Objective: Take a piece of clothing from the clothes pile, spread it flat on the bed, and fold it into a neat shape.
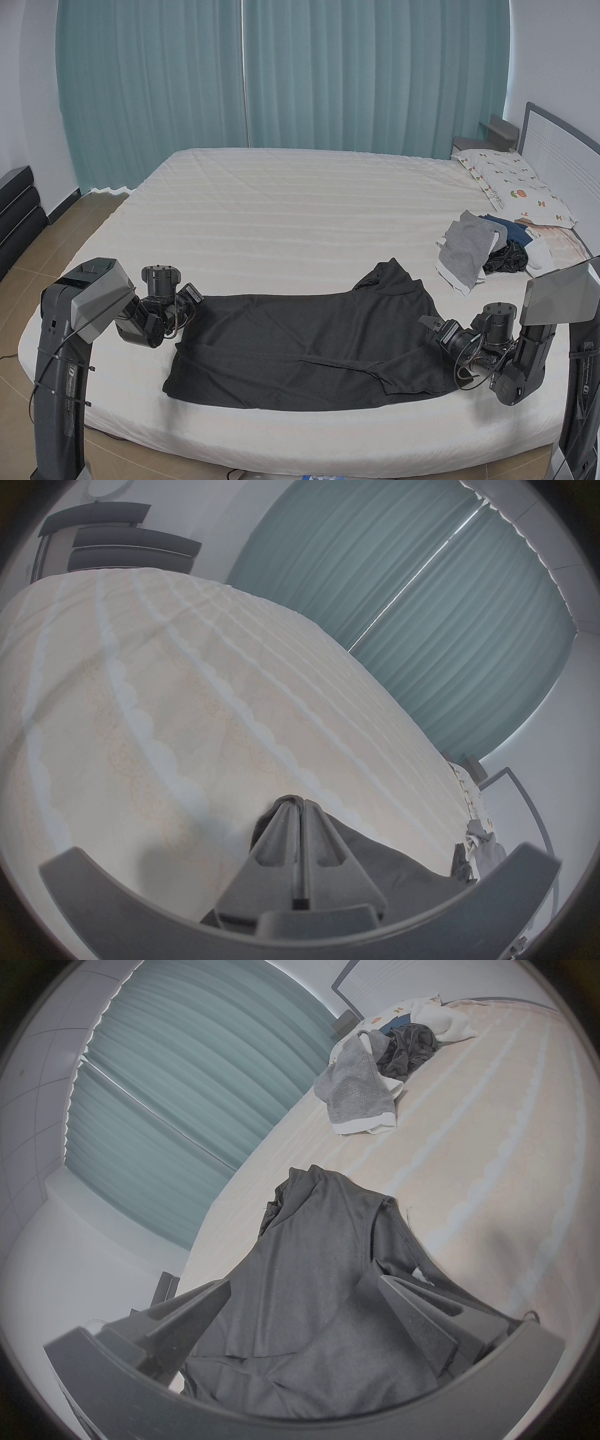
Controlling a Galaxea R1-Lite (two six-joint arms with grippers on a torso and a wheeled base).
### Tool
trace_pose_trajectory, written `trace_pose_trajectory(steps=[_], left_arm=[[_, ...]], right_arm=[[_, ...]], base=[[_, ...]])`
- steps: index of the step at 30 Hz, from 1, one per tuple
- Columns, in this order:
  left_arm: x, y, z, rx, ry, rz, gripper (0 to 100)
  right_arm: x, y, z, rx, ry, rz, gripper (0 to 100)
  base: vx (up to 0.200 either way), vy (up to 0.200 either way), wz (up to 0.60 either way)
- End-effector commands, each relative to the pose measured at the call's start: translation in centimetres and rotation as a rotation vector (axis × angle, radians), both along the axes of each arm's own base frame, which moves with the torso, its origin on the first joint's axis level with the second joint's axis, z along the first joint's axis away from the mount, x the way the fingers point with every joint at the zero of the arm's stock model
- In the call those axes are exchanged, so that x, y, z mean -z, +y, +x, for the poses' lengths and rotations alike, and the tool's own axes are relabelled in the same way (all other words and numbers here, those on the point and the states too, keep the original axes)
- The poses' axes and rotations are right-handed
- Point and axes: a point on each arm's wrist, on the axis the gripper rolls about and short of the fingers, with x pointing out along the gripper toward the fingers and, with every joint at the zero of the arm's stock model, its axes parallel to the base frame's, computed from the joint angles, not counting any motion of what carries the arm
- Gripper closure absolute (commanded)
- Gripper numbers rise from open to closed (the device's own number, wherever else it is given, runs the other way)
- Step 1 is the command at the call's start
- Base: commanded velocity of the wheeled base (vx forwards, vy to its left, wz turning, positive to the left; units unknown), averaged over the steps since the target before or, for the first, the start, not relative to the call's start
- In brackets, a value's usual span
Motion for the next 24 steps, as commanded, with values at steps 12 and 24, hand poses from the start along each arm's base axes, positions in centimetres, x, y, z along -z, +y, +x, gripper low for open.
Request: trace_pose_trajectory(steps=[12, 24], left_arm=[[-0.9, 0.8, -0.6, -0.118, -0.001, -0.046, 100], [-0.8, 0.9, -1.7, -0.129, 0.032, -0.068, 100]], right_arm=[[-1.2, -1.3, 4.8, 0.011, -0.036, -0.115, 0], [-1.1, -1.0, 14.2, -0.052, 0.007, -0.290, 0]], base=[[0.000, 0.000, 0.00], [0.000, 0.000, 0.00]])
